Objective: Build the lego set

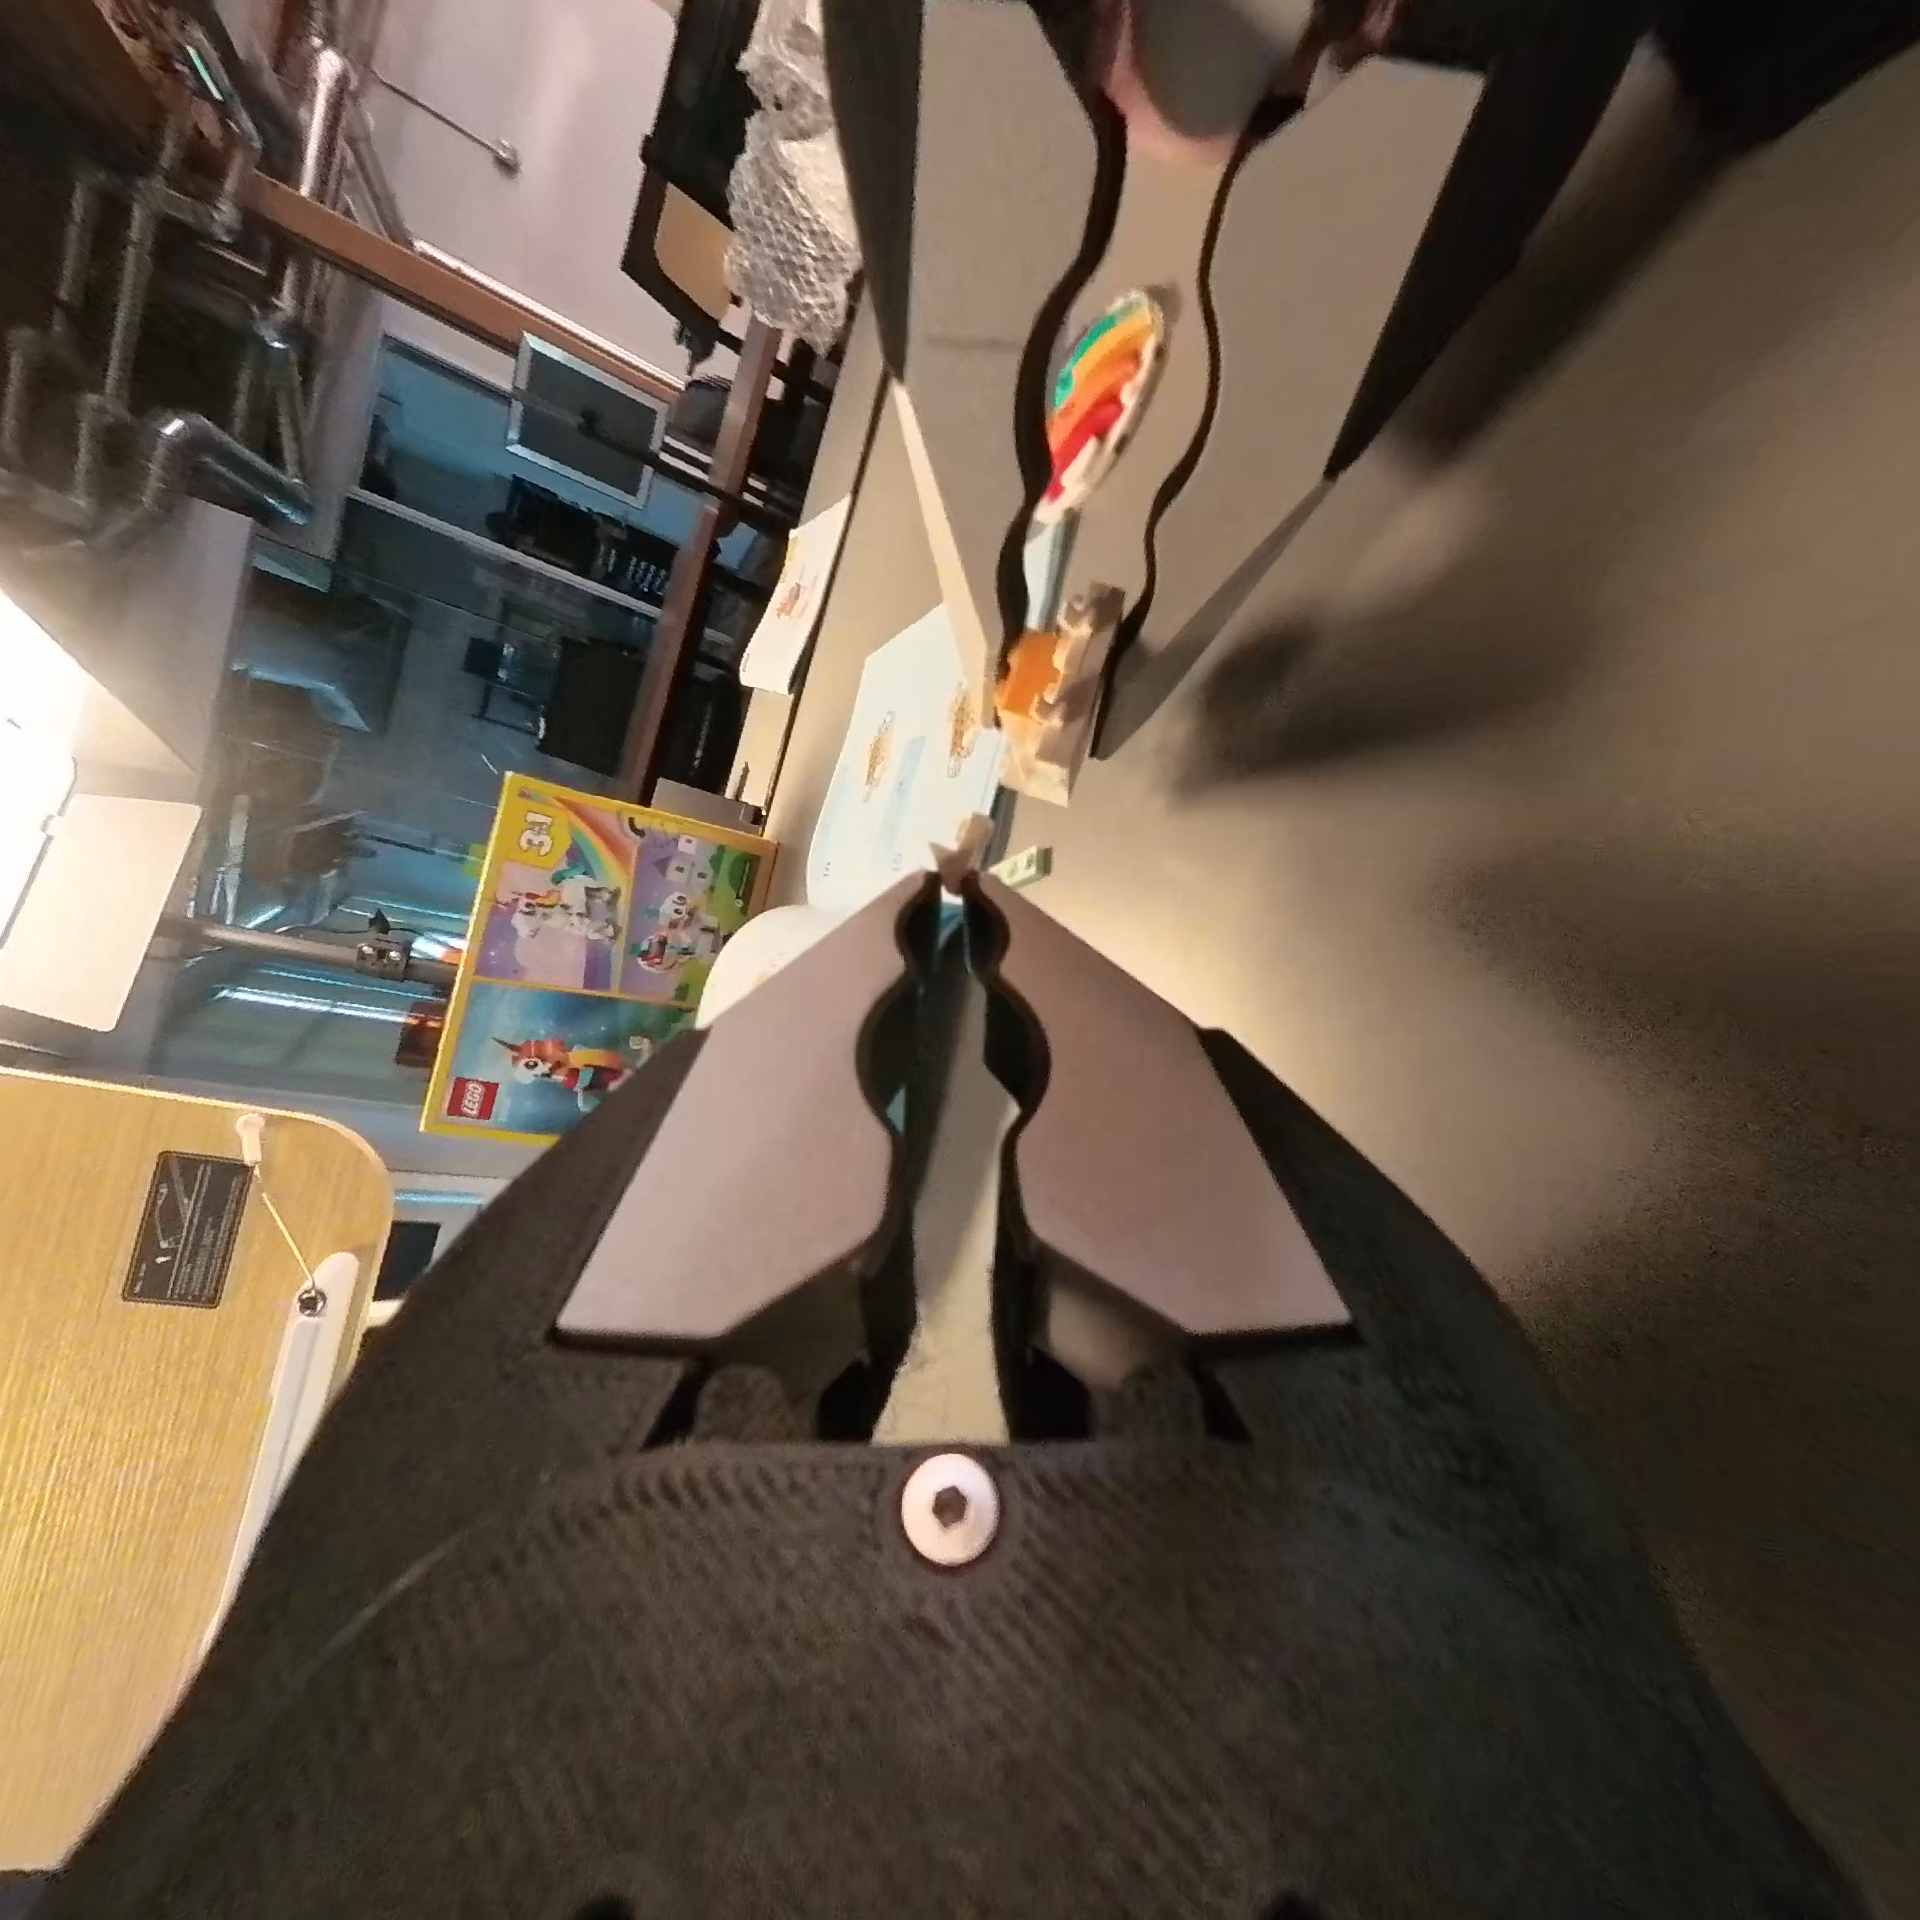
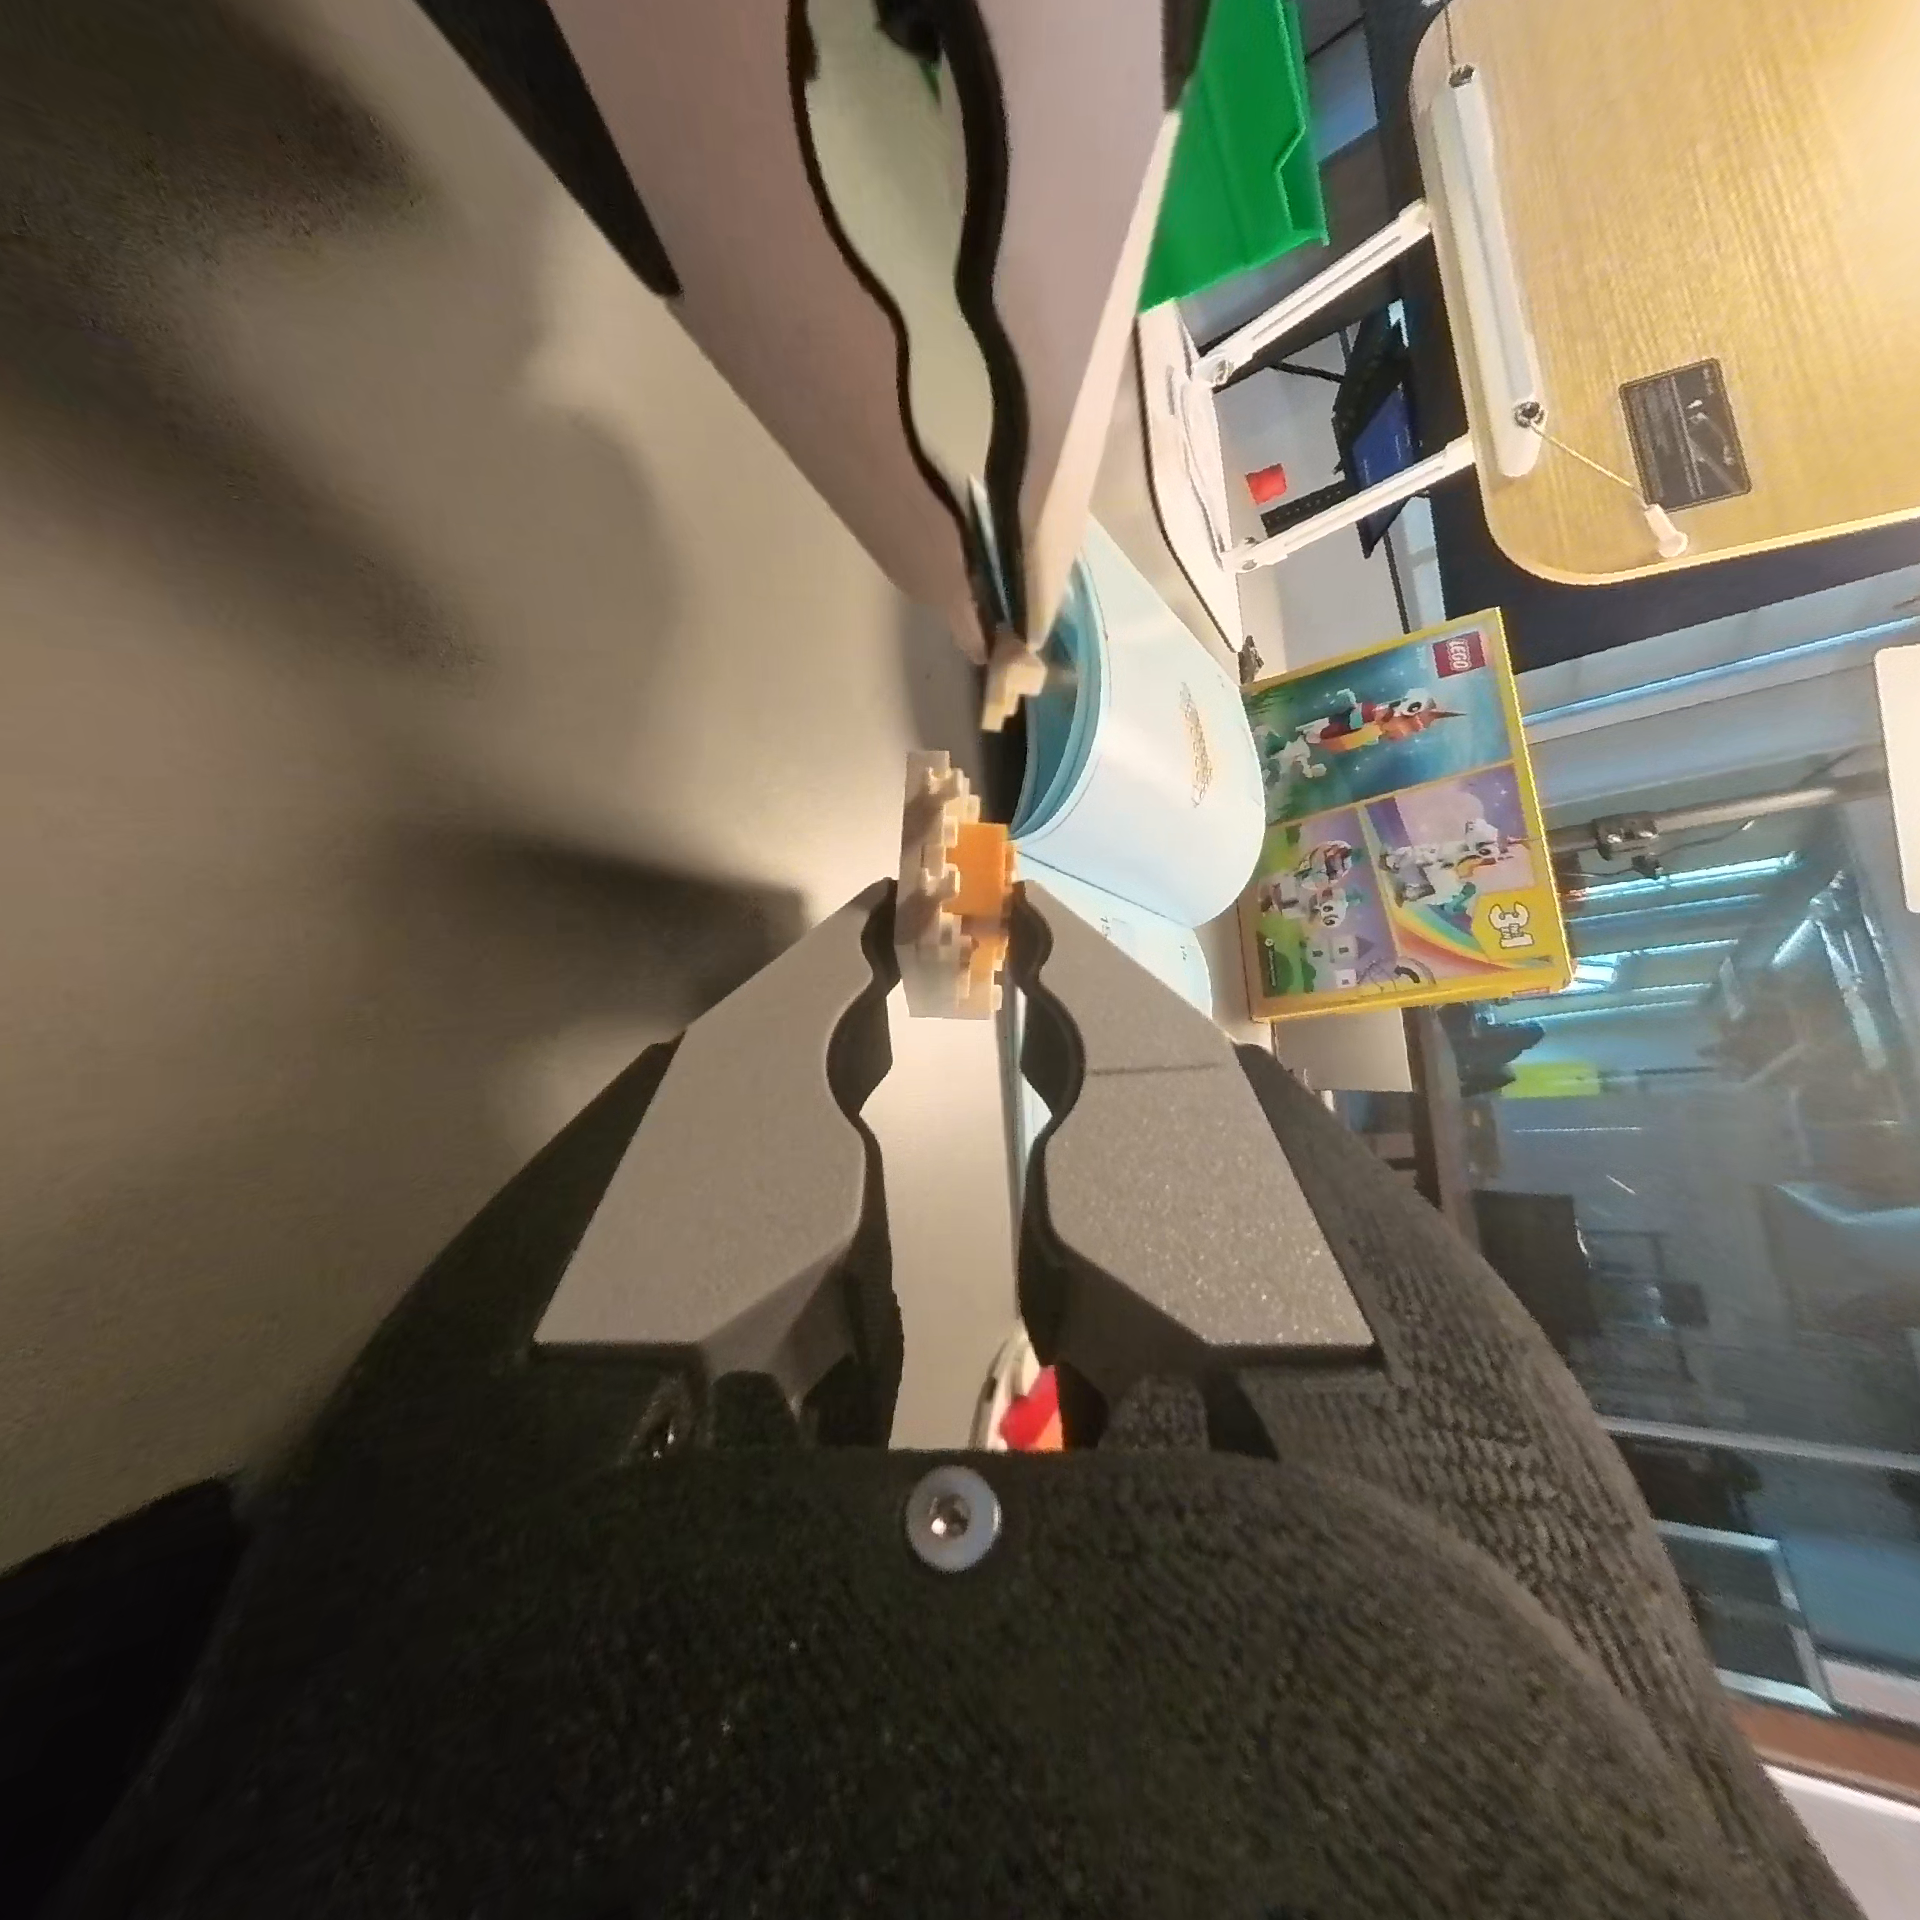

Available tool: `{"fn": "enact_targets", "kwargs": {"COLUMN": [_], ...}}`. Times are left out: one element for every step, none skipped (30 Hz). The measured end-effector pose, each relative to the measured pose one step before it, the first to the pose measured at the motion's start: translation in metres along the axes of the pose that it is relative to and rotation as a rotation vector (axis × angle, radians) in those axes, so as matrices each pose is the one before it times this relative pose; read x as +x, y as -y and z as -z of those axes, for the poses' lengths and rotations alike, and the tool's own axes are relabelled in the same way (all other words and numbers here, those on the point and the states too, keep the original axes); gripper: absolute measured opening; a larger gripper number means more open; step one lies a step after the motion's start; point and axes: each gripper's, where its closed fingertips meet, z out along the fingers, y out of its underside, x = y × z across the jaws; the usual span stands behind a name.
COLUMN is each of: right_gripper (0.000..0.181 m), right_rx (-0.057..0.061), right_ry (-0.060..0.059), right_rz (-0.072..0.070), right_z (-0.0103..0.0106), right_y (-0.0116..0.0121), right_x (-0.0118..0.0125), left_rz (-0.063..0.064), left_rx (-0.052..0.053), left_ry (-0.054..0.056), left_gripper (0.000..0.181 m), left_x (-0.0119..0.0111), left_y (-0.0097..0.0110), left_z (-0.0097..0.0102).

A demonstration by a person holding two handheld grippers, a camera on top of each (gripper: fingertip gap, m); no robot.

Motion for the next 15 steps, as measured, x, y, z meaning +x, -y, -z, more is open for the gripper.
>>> {"fn": "enact_targets", "kwargs": {"right_gripper": [0.018,0.018,0.018,0.018,0.019,0.019,0.019,0.019,0.019,0.019,0.019,0.018,0.018,0.018,0.018], "right_rx": [-0.0027,-0.0045,-0.0048,-0.004,-0.0029,-0.002,-0.0006,0.0008,0.001,0.0005,0.0003,0.0007,0.001,0.001,0.0011], "right_ry": [-0.0037,-0.0042,-0.0018,-0.0003,-0.0026,-0.0022,-0.0008,-0.0007,-0.0011,0.0005,0.0011,-0.0002,0.0009,0.0013,0.0002], "right_rz": [0.0055,0.0056,0.004,0.0014,-0.0009,-0.0025,-0.0031,-0.0026,-0.0023,-0.0019,-0.0004,0.0013,0.0016,0.0006,0.0006], "right_z": [0.00022,0.00027,0.00021,0.00014,0.00014,0.00028,0.00025,0.00028,0.00019,0.00003,-0.00005,0.0,0.00003,0.00002,0.00007], "right_y": [-0.00088,-0.00138,-0.00168,-0.00167,-0.00162,-0.0013,-0.00102,-0.0007,-0.00048,-0.00035,-0.00009,0.00013,0.00022,0.0003,0.00018], "right_x": [0.00055,0.00078,0.00048,0.00039,0.00079,0.00079,0.00073,0.00051,0.0003,0.00009,-0.00023,-0.00004,-0.00033,-0.00026,-0.00018], "left_rz": [-0.005,-0.0084,-0.0138,-0.0203,-0.0245,-0.0273,-0.0295,-0.0314,-0.0375,-0.0442,-0.0459,-0.0426,-0.0319,-0.0186,-0.0092], "left_rx": [-0.0109,-0.0133,-0.0168,-0.0218,-0.0209,-0.0131,-0.0068,-0.0064,-0.004,-0.0042,-0.0051,0.0012,0.0059,0.0048,0.001], "left_ry": [-0.0094,-0.0095,-0.0091,-0.0125,-0.0096,-0.0142,-0.0113,-0.005,-0.0022,-0.0025,-0.0016,-0.0081,-0.0134,-0.0133,-0.0107], "left_gripper": [0.003,0.003,0.003,0.003,0.003,0.003,0.003,0.003,0.003,0.003,0.003,0.003,0.003,0.003,0.003], "left_x": [0.00158,0.00147,0.00121,0.0017,0.00106,0.00162,0.00108,0.00004,-0.00024,0.00013,0.00031,0.00162,0.00239,0.00207,0.00129], "left_y": [-0.00219,-0.00274,-0.00345,-0.00433,-0.00429,-0.00316,-0.00213,-0.00189,-0.00159,-0.00156,-0.00169,-0.00074,-0.0002,-0.00031,-0.00074], "left_z": [-0.00058,-0.00074,-0.00094,-0.00121,-0.0012,-0.00096,-0.00043,-0.00042,-0.00014,-0.00018,-0.00044,-0.00039,-0.0004,-0.0005,-0.00065]}}
